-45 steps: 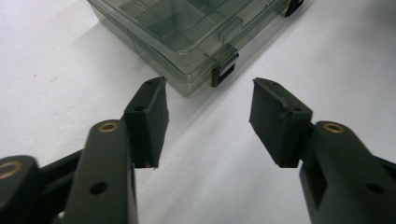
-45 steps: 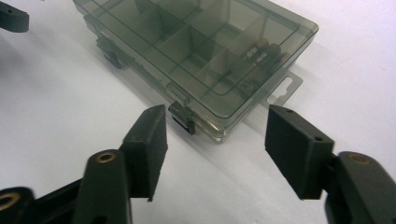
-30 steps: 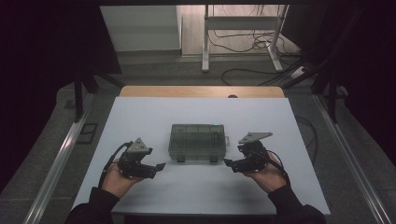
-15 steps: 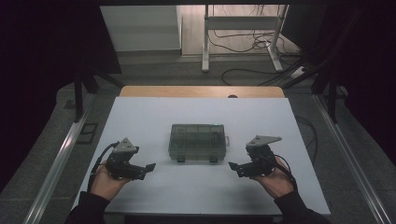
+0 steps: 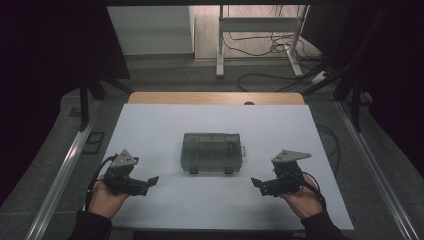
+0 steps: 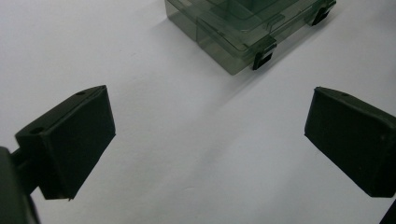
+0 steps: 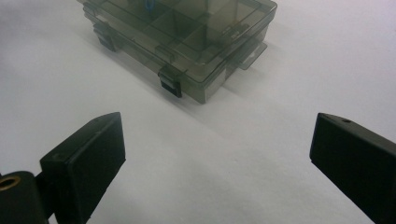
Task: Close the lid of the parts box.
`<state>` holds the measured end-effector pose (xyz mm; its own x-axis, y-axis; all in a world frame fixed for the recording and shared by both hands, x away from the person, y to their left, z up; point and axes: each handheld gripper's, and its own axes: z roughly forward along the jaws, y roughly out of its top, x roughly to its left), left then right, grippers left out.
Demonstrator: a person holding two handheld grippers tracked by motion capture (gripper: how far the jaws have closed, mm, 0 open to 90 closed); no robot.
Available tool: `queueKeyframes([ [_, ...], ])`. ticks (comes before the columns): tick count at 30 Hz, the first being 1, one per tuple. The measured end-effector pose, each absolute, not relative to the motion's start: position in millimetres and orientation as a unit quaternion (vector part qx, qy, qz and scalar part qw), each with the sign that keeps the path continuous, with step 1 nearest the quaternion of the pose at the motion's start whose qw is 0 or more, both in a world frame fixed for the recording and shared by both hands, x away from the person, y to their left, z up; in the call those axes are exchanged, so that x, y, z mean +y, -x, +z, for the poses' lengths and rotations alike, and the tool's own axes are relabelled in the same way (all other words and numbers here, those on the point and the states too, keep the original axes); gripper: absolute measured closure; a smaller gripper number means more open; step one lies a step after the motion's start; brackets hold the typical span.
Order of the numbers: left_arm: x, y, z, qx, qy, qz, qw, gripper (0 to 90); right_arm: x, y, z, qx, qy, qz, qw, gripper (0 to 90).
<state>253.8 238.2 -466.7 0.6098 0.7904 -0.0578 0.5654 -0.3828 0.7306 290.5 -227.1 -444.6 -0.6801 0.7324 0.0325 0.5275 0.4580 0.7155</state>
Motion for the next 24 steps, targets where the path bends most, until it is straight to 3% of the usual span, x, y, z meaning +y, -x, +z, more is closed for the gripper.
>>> queueKeyframes([
  [24, 259, -229, -467, 0.427, -0.800, 0.166, 0.387, 0.8, -257, -268, -443, 0.824, -0.401, 0.373, 0.144, 0.0],
])
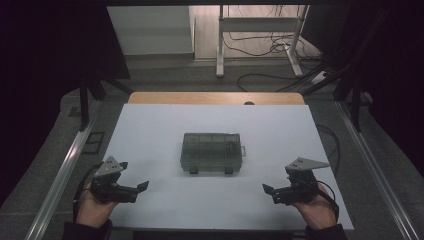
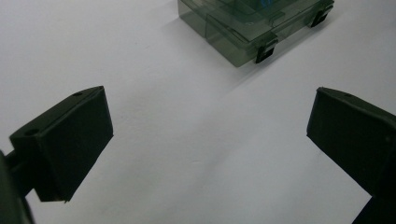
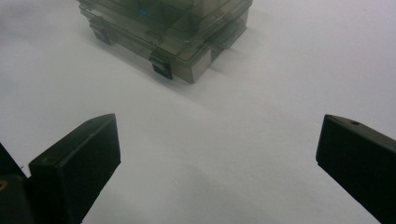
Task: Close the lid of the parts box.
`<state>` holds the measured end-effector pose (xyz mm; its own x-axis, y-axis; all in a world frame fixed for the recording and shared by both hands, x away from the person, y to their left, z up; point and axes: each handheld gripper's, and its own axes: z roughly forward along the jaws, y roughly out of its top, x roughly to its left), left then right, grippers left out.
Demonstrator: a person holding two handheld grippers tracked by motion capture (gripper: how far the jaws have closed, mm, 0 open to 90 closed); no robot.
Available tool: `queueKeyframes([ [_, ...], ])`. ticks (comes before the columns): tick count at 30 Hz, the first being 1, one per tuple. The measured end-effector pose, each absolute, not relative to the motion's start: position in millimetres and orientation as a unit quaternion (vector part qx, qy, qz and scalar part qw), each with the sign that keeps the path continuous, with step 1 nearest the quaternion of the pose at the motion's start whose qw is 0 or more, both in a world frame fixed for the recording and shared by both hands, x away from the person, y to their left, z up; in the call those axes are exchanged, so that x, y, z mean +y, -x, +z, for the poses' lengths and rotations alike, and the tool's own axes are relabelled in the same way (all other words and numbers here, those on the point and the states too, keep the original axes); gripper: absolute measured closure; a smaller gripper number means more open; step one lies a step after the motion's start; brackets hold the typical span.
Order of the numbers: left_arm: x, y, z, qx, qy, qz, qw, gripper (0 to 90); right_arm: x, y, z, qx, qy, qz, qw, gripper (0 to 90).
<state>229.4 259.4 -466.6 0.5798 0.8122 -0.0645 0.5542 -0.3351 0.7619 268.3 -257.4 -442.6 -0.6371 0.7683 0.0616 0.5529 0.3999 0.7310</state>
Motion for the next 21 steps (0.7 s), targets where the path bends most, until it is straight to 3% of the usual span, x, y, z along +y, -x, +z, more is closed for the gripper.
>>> queueKeyframes([
  [21, 274, -217, -472, 0.452, -0.788, 0.173, 0.382, 0.0, -277, -250, -444, 0.809, -0.423, 0.378, 0.154, 0.0],
])
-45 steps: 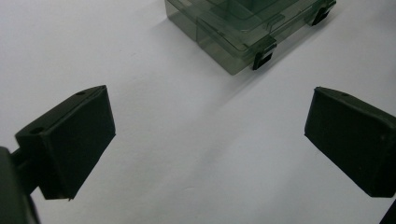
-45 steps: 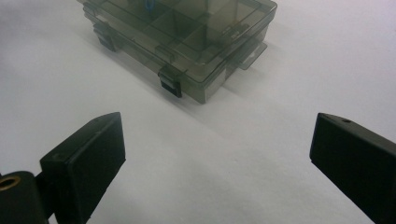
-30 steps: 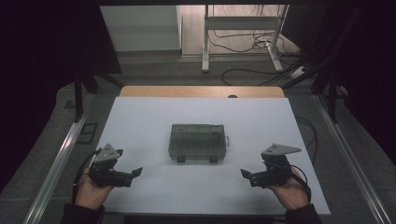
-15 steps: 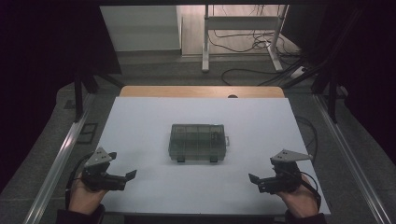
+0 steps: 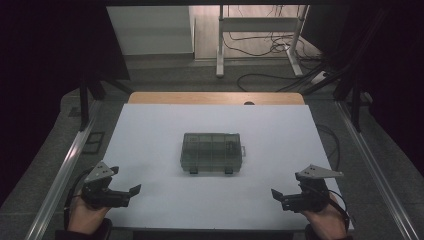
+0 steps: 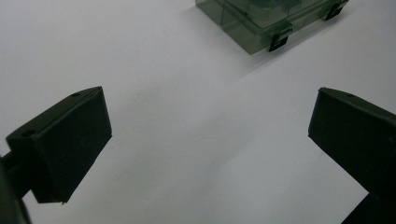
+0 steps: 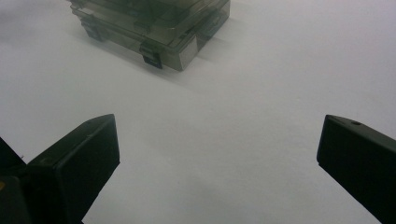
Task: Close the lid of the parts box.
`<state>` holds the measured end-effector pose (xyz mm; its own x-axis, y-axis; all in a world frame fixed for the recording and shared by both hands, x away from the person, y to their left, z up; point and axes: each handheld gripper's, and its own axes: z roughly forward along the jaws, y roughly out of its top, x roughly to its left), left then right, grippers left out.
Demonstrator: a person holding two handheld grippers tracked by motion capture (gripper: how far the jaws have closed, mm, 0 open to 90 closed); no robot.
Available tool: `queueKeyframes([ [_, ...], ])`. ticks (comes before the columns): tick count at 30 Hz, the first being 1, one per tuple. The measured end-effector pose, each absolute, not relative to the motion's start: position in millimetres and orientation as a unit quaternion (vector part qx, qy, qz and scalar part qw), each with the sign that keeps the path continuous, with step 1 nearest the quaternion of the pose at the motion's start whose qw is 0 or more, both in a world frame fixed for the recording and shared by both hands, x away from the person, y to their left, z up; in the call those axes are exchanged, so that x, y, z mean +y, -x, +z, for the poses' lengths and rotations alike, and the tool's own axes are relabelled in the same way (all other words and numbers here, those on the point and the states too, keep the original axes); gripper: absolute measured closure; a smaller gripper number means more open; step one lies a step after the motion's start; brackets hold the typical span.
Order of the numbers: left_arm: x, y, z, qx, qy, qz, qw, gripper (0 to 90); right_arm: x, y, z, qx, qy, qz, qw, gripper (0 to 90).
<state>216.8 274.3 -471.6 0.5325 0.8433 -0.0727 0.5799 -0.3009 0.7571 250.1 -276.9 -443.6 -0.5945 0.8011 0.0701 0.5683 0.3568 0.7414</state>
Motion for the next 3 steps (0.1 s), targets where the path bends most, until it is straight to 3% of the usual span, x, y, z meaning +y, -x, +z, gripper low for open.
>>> queueKeyframes([
  [3, 273.2, -217.7, -471.6, 0.452, -0.789, 0.172, 0.379, 0.0, -276.2, -251.0, -444.4, 0.812, -0.423, 0.372, 0.153, 0.0],
])
